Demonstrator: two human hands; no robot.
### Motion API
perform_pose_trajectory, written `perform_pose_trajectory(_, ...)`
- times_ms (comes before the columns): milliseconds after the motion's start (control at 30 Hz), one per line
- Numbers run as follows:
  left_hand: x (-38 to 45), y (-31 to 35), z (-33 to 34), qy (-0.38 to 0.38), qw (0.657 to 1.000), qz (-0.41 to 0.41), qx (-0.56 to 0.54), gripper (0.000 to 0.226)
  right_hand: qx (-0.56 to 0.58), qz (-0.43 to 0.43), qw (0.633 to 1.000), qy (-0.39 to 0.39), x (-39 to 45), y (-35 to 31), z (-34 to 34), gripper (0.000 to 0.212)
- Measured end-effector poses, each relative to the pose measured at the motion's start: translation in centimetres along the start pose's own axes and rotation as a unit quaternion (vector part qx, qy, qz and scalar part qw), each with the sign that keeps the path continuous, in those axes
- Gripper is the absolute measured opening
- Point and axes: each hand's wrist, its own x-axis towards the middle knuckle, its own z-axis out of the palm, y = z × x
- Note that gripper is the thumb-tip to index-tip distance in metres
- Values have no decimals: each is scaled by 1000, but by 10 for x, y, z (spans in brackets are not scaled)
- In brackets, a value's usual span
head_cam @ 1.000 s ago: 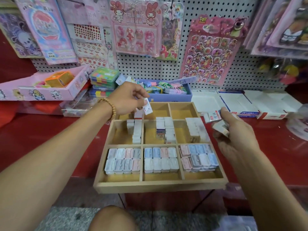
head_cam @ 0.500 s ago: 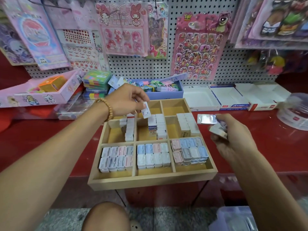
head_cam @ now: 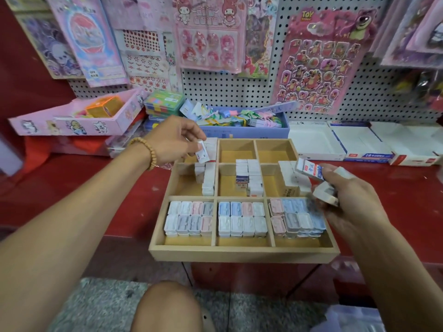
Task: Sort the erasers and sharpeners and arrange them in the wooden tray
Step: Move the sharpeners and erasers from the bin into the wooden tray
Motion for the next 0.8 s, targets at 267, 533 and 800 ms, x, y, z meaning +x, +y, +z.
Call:
perform_pose_trajectory(267, -8, -7, 9, -34, 988, 15, 148, 18, -11, -7, 999, -46, -6, 7, 21, 9)
perform_pose_trajectory(533, 0, -11, 3, -94, 979, 11, 179, 25, -17, -22, 998, -48, -5, 8, 22, 9)
perform_pose_trajectory(800, -1, -34, 37, -34, 982, 35, 185, 23, -20, -17, 998, -62, 0, 16, 27, 13)
